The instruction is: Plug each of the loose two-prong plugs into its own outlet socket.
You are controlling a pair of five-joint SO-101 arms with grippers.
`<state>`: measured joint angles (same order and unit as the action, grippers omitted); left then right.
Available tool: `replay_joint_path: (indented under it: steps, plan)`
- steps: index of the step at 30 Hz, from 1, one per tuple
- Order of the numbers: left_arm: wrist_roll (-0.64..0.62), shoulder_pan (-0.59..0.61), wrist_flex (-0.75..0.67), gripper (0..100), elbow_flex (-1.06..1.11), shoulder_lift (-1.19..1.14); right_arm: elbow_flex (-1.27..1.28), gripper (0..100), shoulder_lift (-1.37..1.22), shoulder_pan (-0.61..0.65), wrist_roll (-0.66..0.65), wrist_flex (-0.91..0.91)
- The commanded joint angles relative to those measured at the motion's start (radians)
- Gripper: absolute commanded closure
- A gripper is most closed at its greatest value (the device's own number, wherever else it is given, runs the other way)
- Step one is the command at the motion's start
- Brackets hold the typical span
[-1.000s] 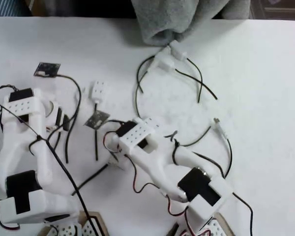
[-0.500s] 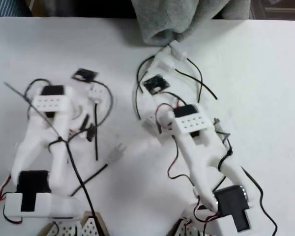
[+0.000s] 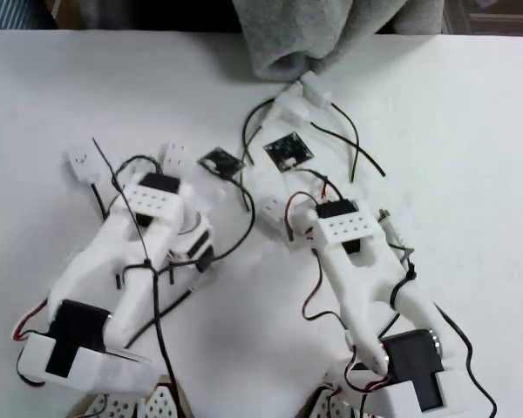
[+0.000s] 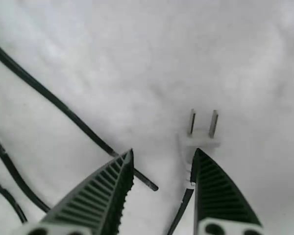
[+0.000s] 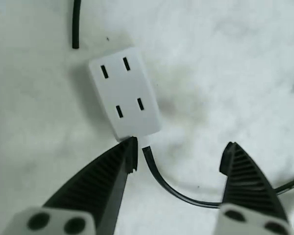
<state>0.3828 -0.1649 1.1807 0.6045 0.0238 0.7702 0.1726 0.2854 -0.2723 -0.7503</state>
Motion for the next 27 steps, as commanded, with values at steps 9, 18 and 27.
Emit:
replay_joint_path:
  steps: [9, 18, 27]
  plan:
    - [-0.049, -0.067, 0.265, 88, -0.434, -0.496, -0.005, 72.2, 0.045, -0.008, -0.008, 0.01]
    - [-0.055, -0.065, 0.371, 98, -0.549, -0.608, -0.005, 72.2, 0.045, -0.008, -0.008, 0.012]
    - [-0.055, -0.074, 0.198, 98, -0.276, -0.297, -0.005, 72.2, 0.045, -0.008, -0.008, 0.013]
